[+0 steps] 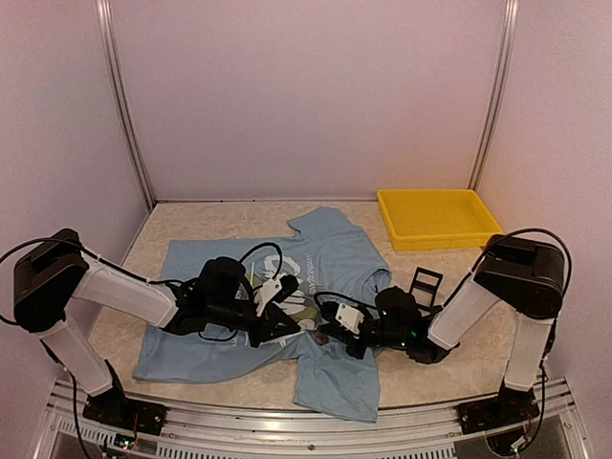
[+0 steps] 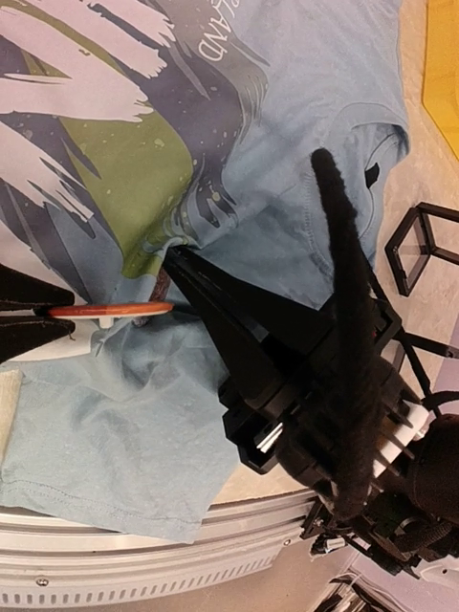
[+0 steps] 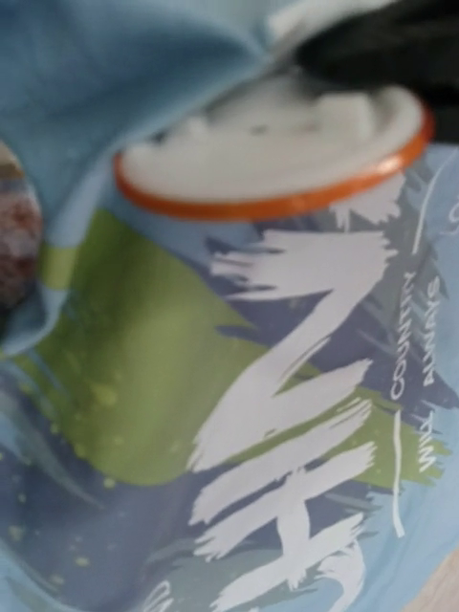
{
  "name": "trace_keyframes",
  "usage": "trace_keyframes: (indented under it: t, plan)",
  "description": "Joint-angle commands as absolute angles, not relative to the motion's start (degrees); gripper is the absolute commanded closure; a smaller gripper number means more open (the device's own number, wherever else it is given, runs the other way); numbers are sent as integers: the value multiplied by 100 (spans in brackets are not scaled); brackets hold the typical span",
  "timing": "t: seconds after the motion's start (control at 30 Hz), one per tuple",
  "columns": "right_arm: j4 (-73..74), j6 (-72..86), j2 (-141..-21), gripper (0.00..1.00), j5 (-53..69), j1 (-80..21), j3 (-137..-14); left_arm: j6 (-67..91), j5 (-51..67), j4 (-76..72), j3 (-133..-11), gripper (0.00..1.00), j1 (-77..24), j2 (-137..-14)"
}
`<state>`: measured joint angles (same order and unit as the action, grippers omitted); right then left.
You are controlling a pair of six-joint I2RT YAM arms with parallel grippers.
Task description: Pin the brooch onto the clothing
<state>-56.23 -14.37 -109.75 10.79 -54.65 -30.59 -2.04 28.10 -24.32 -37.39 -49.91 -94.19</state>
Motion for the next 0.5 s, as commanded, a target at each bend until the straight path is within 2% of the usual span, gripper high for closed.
trace_keyframes:
  t: [0.0,0.1,0.17,0.27,0.4,0.47]
  plan:
    - [-5226,-1540,-10400,93,1384,-5440,-3052,-127,2860,-2426,-3779,100,-5010,-9342]
    - [-5113,-1543,-9997,88,1719,-5440,-2951,-95,2769,-2355,-3815,100,-5019,-9314]
    - [-4990,-1529,-9783,81,1895,-5442,-2955,-132,2658,-2229,-3851,100,-5025,-9328]
    - [-4692,-1478,-9747,53,2398,-5302,-3158,-227,2542,-2173,-3851,100,-5065,-9321]
    - [-4272,-1302,-10010,45,2953,-5028,-3649,-264,2540,-2154,-3876,100,-5088,-9295]
    - [-4406,-1362,-10121,38,3130,-5010,-3720,-290,2555,-2172,-3864,100,-5102,-9267]
